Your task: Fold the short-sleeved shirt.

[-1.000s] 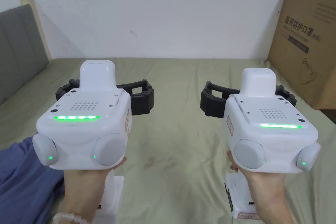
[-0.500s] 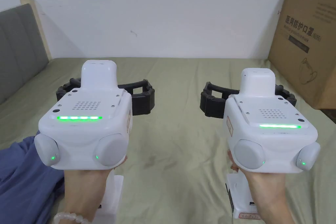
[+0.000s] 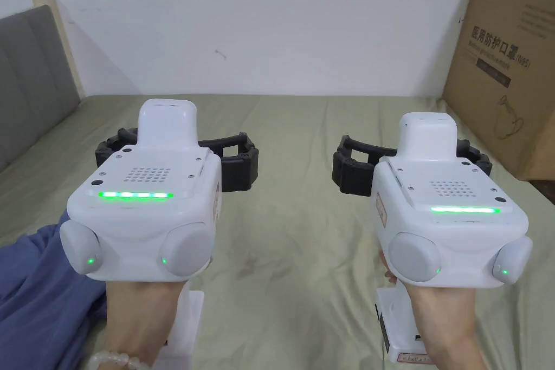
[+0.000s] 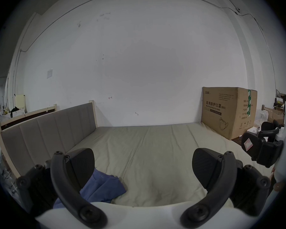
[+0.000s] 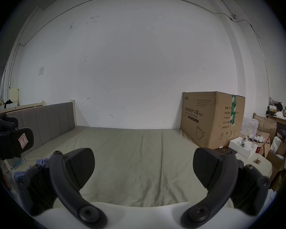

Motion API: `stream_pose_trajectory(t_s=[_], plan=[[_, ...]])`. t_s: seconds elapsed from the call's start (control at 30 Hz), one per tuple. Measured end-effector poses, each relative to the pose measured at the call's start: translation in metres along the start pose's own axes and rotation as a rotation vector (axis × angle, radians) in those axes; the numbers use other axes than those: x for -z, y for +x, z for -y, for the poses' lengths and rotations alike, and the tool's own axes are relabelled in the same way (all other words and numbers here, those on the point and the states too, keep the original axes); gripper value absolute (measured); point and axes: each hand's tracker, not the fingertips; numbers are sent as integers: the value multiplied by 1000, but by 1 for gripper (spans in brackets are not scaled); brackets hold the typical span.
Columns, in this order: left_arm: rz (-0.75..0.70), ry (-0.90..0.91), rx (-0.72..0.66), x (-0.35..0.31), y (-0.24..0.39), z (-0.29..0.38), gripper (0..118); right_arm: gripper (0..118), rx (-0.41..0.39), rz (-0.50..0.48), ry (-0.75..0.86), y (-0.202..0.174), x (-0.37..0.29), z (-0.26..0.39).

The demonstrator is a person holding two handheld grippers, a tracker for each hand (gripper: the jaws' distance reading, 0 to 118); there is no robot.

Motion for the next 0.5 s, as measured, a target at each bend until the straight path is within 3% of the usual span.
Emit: stream_pose_trajectory(t_s=[0.03,0.1,0.13,0.17,0.2,0.27,0.37,0.43,0.5], plan=[[2,1,-7,0,0,0,114,110,-5,-7,0,0,-1,0],[8,6,-16,-3,0,0,82,71,-17,-16,2,-2,-2,0],[11,11,-11,-4,1,0,56,47,-20,-17,2,-2,-2,1],[9,15,-3,-4,2,0,20,19,-22,-13,-3,-3,-1,0],[-14,14,20,-3,4,1,3,14,-20,6,-14,-5,0,1],[-52,28,64,-2,7,4,0,4,1,20,-3,-3,-1,3],[48,31,23,-5,3,6,0,3,18,28,4,-1,-2,3],[34,31,15,-4,5,6,0,1,4,36,-11,0,1,3],[26,29,16,-2,6,6,0,0,43,40,-16,2,1,3]])
